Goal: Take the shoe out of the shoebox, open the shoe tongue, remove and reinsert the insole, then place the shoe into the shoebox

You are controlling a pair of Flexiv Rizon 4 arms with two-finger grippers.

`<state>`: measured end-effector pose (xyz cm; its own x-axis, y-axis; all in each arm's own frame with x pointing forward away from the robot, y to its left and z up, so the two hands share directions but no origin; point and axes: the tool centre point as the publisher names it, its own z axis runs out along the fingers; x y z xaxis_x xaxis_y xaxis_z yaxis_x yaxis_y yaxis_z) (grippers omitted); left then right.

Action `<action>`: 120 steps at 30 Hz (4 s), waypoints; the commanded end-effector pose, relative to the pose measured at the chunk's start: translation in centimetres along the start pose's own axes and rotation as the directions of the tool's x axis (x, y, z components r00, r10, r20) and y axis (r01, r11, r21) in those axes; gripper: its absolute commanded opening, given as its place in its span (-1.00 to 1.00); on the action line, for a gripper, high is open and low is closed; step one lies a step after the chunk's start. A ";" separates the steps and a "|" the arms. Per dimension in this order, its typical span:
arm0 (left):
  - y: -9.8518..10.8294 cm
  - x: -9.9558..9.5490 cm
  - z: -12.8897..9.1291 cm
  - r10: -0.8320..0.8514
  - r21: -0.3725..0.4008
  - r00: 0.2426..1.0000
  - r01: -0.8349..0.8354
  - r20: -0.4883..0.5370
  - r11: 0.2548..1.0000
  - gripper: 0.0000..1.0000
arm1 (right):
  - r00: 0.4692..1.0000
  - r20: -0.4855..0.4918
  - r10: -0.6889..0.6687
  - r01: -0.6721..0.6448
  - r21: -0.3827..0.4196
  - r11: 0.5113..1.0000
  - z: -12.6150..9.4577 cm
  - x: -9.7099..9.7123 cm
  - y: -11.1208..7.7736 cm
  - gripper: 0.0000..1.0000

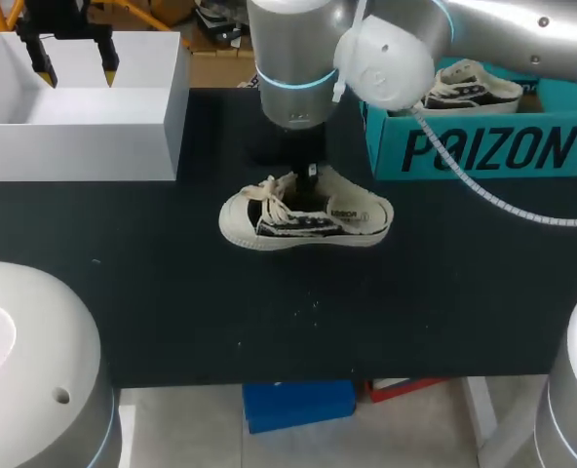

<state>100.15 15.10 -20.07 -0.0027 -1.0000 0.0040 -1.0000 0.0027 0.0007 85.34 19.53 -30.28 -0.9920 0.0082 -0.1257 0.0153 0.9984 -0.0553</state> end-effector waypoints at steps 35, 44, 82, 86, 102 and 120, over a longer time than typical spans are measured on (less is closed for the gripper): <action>0.0 0.1 -0.1 -0.002 -0.001 1.000 0.002 0.002 1.000 1.00 | 0.995 0.086 0.049 -0.034 -0.159 0.987 0.7 3.6 1.7 1.00; 0.0 0.1 -0.1 -0.002 -0.001 1.000 0.002 0.002 1.000 1.00 | 0.995 0.088 -0.041 0.073 -0.398 0.915 -1.1 5.0 -1.7 1.00; 0.0 0.1 -0.1 -0.002 -0.001 1.000 0.002 0.002 1.000 1.00 | 0.998 0.051 -0.036 0.057 -0.512 0.857 0.3 5.0 -3.7 1.00; 0.0 0.1 -0.1 -0.002 -0.001 1.000 0.002 0.002 1.000 1.00 | 0.999 0.052 -0.002 0.032 -0.585 0.811 1.5 5.2 -4.4 1.00; 0.0 0.1 -0.1 -0.002 -0.001 1.000 0.002 0.002 1.000 1.00 | 0.999 0.007 0.040 -0.021 -0.754 0.657 7.1 4.9 -4.5 1.00; 0.0 0.1 -0.1 -0.002 -0.001 1.000 0.002 0.002 1.000 1.00 | 0.994 -0.081 0.075 -0.109 -0.811 0.575 10.9 5.4 -4.0 1.00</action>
<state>100.15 15.10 -20.07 -0.0026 -1.0000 0.0040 -1.0000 0.0026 0.0008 81.22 14.76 -40.96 -0.9953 0.0840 -0.0480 0.0181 0.6487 0.7609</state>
